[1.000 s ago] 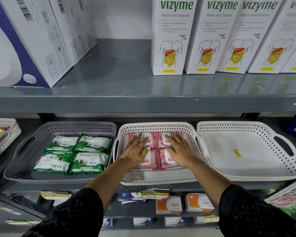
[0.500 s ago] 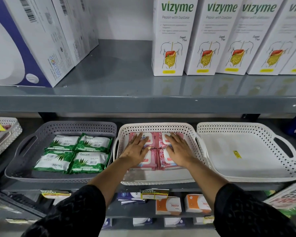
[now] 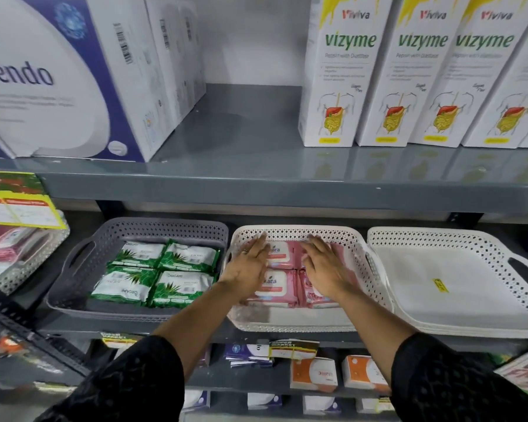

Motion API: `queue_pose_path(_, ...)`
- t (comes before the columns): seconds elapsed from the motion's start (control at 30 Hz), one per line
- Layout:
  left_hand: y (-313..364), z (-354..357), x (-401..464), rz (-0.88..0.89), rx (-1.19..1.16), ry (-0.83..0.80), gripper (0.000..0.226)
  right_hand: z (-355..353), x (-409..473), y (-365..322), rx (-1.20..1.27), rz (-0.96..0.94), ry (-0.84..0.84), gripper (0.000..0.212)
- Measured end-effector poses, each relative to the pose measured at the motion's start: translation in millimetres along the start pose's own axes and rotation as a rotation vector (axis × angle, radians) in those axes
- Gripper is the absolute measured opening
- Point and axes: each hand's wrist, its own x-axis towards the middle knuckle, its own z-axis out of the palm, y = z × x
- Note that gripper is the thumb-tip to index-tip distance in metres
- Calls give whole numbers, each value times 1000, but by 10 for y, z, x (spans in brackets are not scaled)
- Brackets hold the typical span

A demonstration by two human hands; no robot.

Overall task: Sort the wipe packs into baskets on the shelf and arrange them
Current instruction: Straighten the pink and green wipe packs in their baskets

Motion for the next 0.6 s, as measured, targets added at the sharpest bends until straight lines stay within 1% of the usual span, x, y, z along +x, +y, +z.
queue_pose_path(0.03, -48, -77, -47, 14, 19, 54, 54, 17, 40, -95, 6, -5, 35, 42)
queue_pose_path(0.13, -334, -269, -267, -11, -56, 246, 50, 48, 147, -435, 33, -11, 120, 40)
queue_pose_path(0.17, -497, -323, -376, -40, -74, 281, 49, 48, 186, -586, 48, -17, 139, 40)
queue_pose_path(0.23, -919, -355, -610, -135, -88, 292, 51, 33, 265, -925, 93, -56, 160, 42)
queue_pose_path(0.27, -1156, -352, -738, -194, -81, 271, 52, 49, 315, -1115, 129, -93, 146, 44)
queue_pose_path(0.33, -1637, -332, -981, -282, -59, 209, 54, 103, 415, -1516, 190, -177, 50, 48)
queue_pose_path(0.43, -2146, -285, -1240, -367, -62, 98, 52, 277, 500, -1982, 122, -240, -161, 55)
queue_pose_path(0.5, -2370, -243, -1330, -396, -69, -23, 55, 434, 507, -2246, 48, -247, -315, 63)
queue_pose_path(0.6, -2528, -175, -1344, -393, -114, -171, 57, 695, 483, -2520, -32, -164, -502, 68)
